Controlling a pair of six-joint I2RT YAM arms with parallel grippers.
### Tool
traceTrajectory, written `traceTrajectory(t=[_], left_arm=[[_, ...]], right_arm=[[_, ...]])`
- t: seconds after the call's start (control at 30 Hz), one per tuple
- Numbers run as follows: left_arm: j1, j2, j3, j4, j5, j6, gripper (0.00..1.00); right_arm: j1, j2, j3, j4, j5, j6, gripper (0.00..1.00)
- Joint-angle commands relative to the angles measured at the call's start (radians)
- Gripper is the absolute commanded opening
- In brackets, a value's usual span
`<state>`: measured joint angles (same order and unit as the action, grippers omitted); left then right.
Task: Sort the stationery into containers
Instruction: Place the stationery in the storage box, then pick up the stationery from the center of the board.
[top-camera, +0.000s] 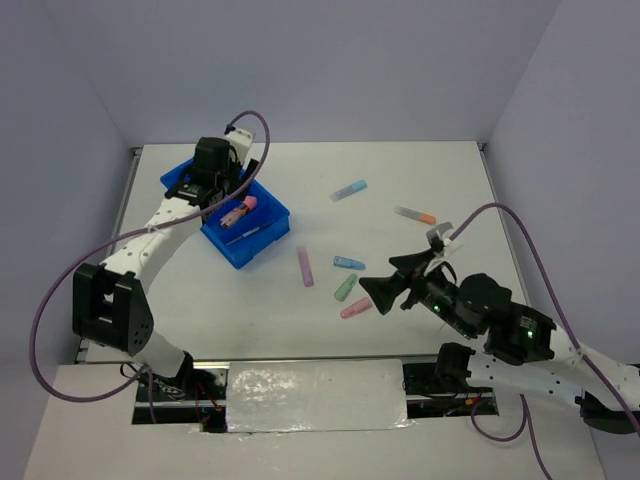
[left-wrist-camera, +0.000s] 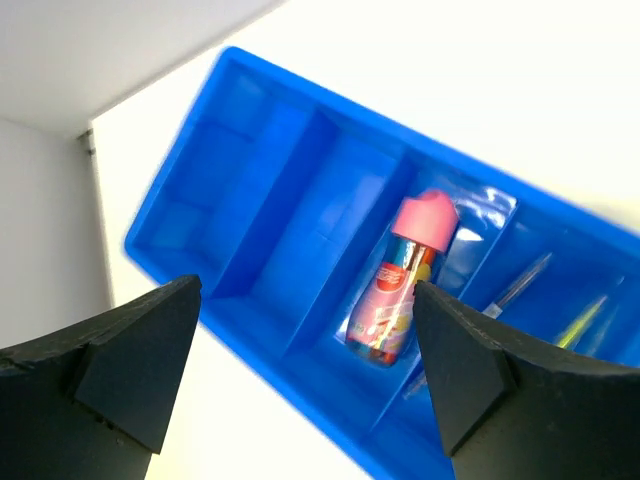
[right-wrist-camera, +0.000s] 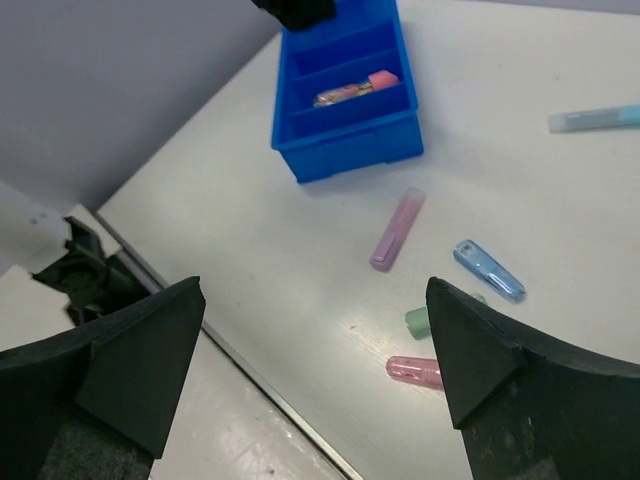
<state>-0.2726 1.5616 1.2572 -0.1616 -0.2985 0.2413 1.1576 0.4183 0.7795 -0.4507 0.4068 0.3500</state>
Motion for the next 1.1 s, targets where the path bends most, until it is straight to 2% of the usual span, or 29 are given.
traceTrajectory(t=[0.0, 0.07, 0.1, 0.17, 0.2, 0.27, 0.33, 0.37, 0.4, 0.47, 0.6, 0.73, 0.83, 0.9, 0.97, 1.07], left_arm=[[0.006, -0.099, 0.111, -0.103, -0.047, -0.138, 0.99], [0.006, -0.170, 0.155, -0.140, -0.086, -0.300, 0.99], [0.006, -0.222, 0.168, -0.183, -0.120, -0.442, 0.99], [0.006, -0.279, 0.183, -0.232, -0.175, -0.581, 0.99], [0.006, -0.347, 0.174, -0.268, -0.160, -0.653, 0.99], [0.006, -0.431, 0.098, -0.282, -0.107, -0.694, 0.99], [0.006, -0.559, 0.035, -0.285, 0.005, -0.703, 0.99], [0.006, -0.604, -0.060, -0.261, 0.063, -0.689, 0.99], [0.006, -0.691, -0.103, -0.233, 0.185, -0.651, 0.99], [0.006, -0.806, -0.207, -0.202, 0.267, -0.636, 0.99], [0.006, -0.926, -0.347, -0.242, 0.214, -0.648, 0.99], [0.006, -0.925, -0.403, -0.312, 0.165, -0.675, 0.99], [0.006, -0.894, -0.439, -0.302, 0.275, -0.708, 0.99], [0.006, -0.859, -0.437, -0.314, 0.277, -0.723, 0.99], [0.006, -0.841, -0.412, -0.335, 0.214, -0.726, 0.99], [0.006, -0.851, -0.418, -0.352, 0.200, -0.725, 0.99]], right_arm=[[-0.013, 0.123, 0.063, -0.002, 0.084, -0.003, 0.99], [-0.070, 0.230, 0.090, -0.031, 0.040, 0.012, 1.00], [-0.103, 0.262, 0.093, -0.034, 0.009, 0.015, 1.00], [-0.210, 0.338, 0.084, -0.022, -0.070, 0.020, 1.00], [-0.246, 0.362, 0.076, -0.010, -0.150, 0.020, 1.00], [-0.298, 0.431, 0.058, 0.000, -0.190, 0.023, 1.00], [-0.303, 0.514, 0.055, -0.006, -0.171, 0.038, 1.00], [-0.306, 0.545, 0.059, -0.020, -0.163, 0.053, 1.00], [-0.305, 0.610, 0.072, -0.031, -0.158, 0.063, 1.00], [-0.300, 0.668, 0.084, -0.063, -0.132, 0.093, 1.00], [-0.292, 0.744, 0.063, -0.060, -0.056, 0.171, 1.00], [-0.282, 0.770, 0.038, -0.025, 0.028, 0.337, 1.00], [-0.276, 0.784, 0.023, 0.016, 0.058, 0.386, 1.00], [-0.277, 0.838, 0.036, 0.063, 0.034, 0.365, 1.00], [-0.277, 0.961, 0.120, -0.017, 0.056, 0.386, 0.99], [-0.277, 1.083, 0.185, -0.077, 0.082, 0.426, 0.97]])
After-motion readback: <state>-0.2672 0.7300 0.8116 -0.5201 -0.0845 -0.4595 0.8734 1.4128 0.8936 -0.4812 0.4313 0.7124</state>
